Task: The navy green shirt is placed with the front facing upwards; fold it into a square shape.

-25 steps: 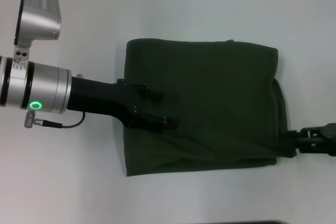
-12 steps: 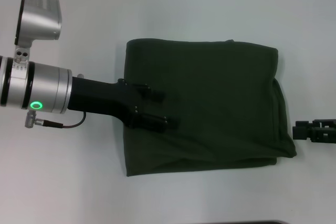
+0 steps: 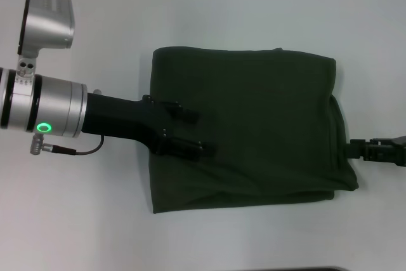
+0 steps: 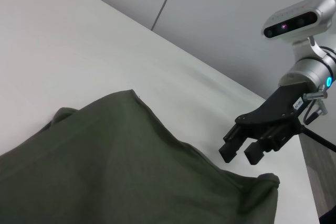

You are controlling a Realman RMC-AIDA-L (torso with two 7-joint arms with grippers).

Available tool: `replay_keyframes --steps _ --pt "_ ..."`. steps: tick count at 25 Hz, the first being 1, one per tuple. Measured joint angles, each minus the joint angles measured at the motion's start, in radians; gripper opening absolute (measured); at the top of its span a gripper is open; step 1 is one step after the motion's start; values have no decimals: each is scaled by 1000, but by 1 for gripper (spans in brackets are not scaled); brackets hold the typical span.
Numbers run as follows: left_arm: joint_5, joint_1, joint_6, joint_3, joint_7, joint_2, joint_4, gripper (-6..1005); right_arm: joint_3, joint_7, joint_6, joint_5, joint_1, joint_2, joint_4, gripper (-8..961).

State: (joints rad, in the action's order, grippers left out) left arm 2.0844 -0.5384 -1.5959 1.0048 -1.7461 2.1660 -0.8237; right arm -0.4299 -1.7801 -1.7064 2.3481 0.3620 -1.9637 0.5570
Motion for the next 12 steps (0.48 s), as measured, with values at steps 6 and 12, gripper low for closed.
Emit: replay_keyframes --steps 6,12 --pt "0 -1 0 0 2 0 0 901 5 -3 42 -5 11 -16 0 338" --pt "0 -3 -4 1 3 0 0 900 5 -3 90 -6 32 -35 0 327"
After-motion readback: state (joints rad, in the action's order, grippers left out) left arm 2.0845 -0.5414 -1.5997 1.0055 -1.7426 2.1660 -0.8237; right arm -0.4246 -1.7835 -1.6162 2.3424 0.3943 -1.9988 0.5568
